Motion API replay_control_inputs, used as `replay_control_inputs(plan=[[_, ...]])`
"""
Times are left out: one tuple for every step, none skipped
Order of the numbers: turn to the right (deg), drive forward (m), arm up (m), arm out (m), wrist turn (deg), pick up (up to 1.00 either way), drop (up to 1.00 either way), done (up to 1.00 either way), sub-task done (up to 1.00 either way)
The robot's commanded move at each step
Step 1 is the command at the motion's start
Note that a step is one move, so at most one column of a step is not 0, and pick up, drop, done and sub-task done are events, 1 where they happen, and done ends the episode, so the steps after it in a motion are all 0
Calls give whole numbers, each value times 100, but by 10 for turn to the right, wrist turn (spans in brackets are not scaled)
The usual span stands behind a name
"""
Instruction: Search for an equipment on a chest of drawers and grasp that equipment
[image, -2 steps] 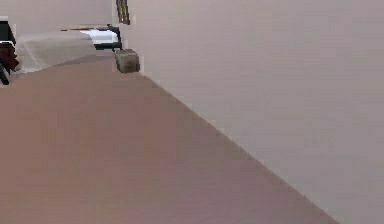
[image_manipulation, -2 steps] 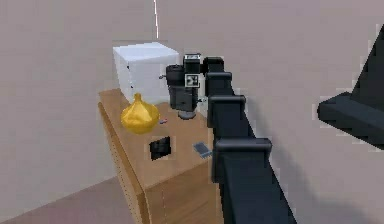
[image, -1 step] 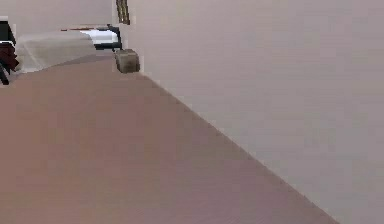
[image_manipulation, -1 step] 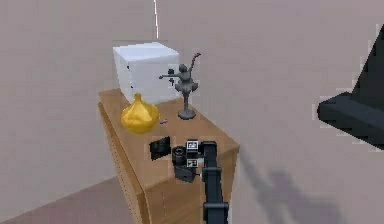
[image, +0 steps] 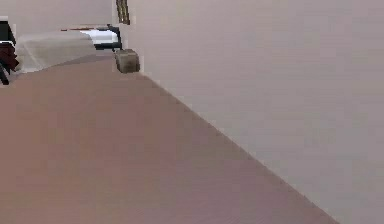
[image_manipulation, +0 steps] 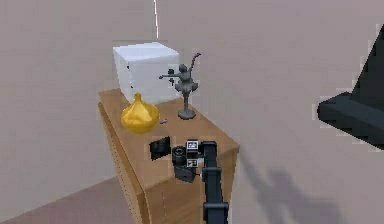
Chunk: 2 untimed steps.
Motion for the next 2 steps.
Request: replay_control_inputs(plan=[[0, 0, 10, 0, 0, 0, 0, 0, 0], [0, 0, 0, 0, 0, 0, 0, 100, 0]])
